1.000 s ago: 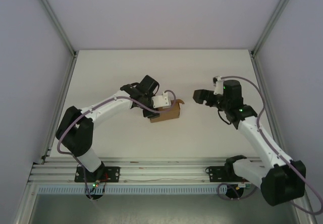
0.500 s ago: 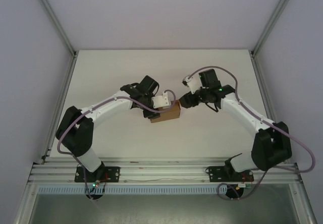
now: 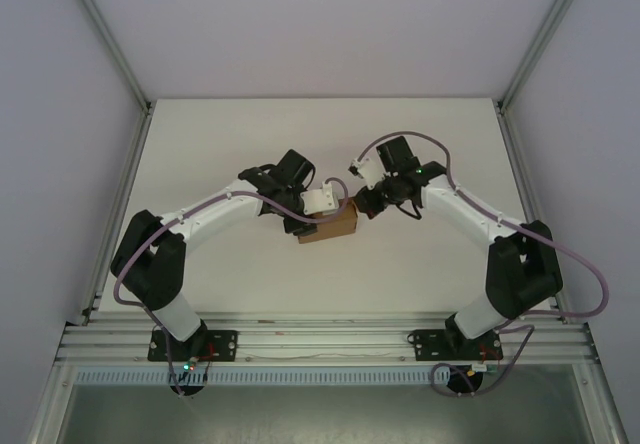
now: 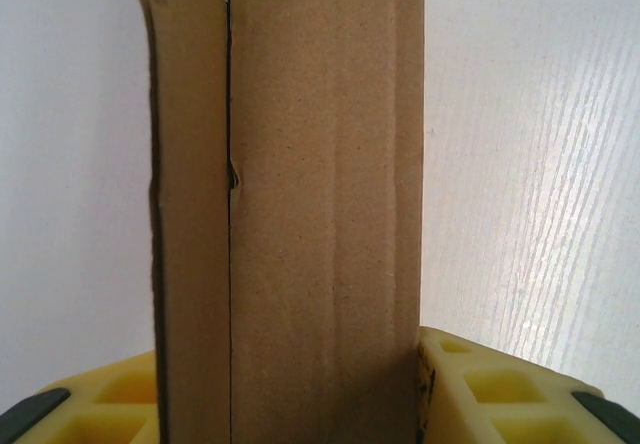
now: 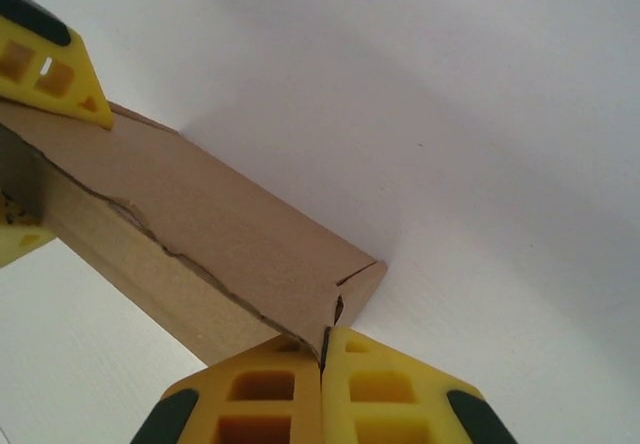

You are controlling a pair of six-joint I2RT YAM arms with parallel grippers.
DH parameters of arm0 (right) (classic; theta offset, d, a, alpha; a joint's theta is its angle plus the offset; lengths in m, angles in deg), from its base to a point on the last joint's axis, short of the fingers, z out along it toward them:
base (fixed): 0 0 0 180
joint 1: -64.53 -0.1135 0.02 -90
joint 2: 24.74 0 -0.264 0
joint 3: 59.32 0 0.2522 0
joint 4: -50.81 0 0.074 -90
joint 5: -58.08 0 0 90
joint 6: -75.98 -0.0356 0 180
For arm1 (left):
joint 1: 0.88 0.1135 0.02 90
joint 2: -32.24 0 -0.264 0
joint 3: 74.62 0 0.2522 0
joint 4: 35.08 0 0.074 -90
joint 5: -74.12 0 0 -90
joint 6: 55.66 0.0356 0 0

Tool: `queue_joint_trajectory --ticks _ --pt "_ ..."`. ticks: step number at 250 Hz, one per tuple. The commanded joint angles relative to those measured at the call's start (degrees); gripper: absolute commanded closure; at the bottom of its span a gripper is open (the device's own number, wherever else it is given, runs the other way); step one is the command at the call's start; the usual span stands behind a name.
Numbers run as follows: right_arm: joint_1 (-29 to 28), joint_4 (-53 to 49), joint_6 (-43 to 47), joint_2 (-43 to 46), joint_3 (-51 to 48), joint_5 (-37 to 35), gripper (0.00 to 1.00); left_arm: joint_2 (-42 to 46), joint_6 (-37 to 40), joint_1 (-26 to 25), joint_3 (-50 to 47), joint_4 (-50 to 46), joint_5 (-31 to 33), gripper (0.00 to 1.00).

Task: Assemble paper box

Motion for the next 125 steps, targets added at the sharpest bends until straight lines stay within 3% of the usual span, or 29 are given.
queue_joint_trajectory --ticks 1,26,53,88,125 --pt "-2.2 0.1 -11.3 0.5 2.2 -1.8 1.00 -1.6 -1.4 0.1 0.3 1.0 -0.4 0.53" --pt "-3.5 -0.3 -24.7 1.5 2.5 -4.9 1.00 -1.9 -2.0 0.1 0.4 1.5 -0.1 0.52" --pt "-5.2 8.7 -34.4 4.3 -3.5 -5.8 1.00 -1.9 -2.6 0.1 0.1 2.9 -0.1 0.52" --pt "-5.7 13.6 -35.7 4.8 -8.6 -11.3 1.00 -2.0 -2.9 0.1 0.1 3.1 -0.1 0.51" --pt "-5.7 14.7 -30.4 4.6 -11.5 -17.3 1.00 -2.1 -3.2 0.1 0.4 2.8 0.2 0.50"
